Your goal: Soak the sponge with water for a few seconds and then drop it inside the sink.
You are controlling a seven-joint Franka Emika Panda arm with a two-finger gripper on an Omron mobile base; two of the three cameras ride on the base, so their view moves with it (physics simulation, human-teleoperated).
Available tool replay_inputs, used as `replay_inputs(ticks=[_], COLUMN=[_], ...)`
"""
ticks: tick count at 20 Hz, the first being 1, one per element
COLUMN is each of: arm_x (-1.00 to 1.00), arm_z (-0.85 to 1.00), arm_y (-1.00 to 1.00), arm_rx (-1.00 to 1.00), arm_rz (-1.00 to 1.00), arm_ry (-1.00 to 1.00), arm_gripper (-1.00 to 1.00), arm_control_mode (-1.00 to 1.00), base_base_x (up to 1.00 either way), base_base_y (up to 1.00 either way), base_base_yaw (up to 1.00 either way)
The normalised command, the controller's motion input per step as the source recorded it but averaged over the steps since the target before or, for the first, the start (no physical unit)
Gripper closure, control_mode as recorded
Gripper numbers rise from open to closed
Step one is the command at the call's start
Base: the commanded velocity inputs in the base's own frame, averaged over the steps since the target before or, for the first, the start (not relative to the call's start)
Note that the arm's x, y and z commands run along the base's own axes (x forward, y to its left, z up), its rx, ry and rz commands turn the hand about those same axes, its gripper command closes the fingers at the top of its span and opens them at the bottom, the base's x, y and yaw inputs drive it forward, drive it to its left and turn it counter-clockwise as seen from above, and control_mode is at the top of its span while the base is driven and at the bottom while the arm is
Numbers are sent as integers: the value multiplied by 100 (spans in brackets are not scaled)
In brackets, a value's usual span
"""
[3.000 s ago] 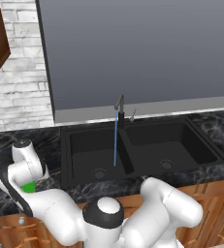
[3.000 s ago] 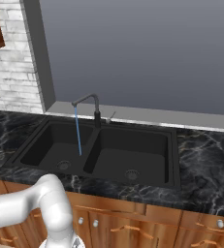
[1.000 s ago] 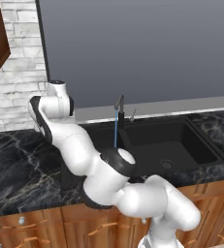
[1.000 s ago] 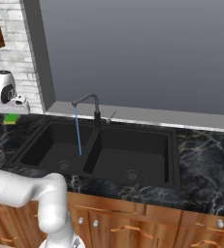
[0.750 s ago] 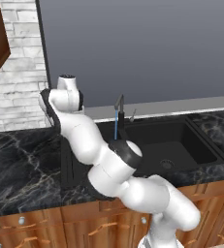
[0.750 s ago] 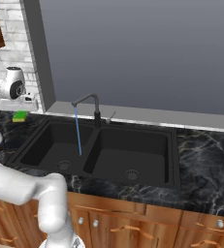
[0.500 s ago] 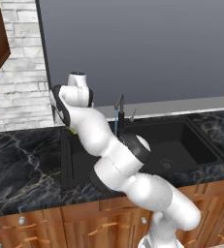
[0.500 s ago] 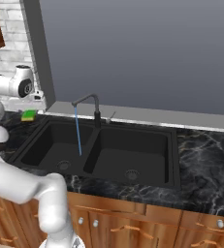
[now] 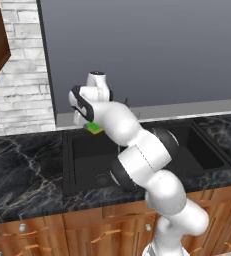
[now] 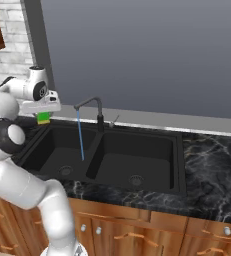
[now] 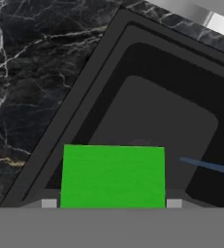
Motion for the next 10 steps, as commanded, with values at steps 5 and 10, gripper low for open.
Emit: replay_inputs(ticks=[5,10], arm_x=[-11,-20], arm_z=[0,0], arm_y=[-16,0], arm_rx=[0,0], arm_rz=[7,2], arm_ry=[-14,-9], arm_gripper=[100,100], arm_control_mode=[-100,-100], base_base_x=[0,0], base_base_y=[0,0], base_base_yaw=[0,0])
